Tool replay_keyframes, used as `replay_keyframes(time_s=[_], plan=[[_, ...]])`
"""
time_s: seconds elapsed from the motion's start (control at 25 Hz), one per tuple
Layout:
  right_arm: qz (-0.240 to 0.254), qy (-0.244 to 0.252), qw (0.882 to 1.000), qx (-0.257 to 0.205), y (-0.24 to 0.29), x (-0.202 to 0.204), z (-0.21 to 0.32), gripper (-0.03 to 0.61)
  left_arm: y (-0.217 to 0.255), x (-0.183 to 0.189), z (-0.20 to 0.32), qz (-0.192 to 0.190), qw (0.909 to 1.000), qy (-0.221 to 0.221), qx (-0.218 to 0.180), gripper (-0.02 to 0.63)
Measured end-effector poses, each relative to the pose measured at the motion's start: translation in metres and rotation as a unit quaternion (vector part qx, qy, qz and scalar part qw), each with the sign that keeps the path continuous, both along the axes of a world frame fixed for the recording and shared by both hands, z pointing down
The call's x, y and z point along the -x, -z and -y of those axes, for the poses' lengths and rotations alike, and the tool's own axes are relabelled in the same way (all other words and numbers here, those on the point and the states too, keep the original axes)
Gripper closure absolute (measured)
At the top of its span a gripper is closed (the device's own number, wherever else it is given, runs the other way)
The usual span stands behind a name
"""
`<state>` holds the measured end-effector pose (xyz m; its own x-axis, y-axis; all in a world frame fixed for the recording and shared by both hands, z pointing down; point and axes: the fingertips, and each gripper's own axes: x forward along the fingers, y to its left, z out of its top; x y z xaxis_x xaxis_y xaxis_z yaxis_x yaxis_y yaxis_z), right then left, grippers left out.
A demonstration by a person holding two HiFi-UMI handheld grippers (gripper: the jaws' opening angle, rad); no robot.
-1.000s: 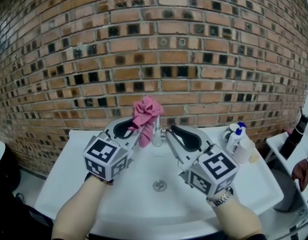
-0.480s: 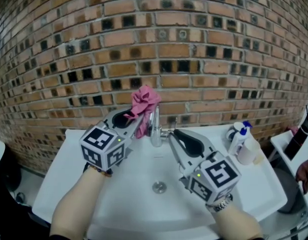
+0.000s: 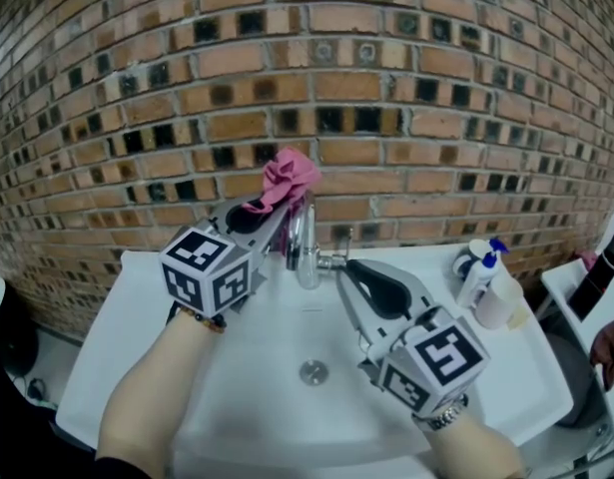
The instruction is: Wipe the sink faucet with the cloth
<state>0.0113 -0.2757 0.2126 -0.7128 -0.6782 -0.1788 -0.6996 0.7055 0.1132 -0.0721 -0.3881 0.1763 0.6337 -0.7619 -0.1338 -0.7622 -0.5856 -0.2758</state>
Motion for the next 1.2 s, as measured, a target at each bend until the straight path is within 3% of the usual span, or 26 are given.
replay_keyframes(time_s=[0.4, 1.2], plan=[[-0.007, 0.002, 1.000, 0.013, -0.008, 0.004, 0.003, 0.517, -0.004, -0.004, 0.022, 0.024, 0.9997, 0.002, -0.001, 0.537], [-0.016, 0.000, 1.000, 0.021, -0.014, 0.005, 0.006, 0.517, -0.042, -0.008, 0.055, 0.060, 0.9976, 0.007, 0.034, 0.548]])
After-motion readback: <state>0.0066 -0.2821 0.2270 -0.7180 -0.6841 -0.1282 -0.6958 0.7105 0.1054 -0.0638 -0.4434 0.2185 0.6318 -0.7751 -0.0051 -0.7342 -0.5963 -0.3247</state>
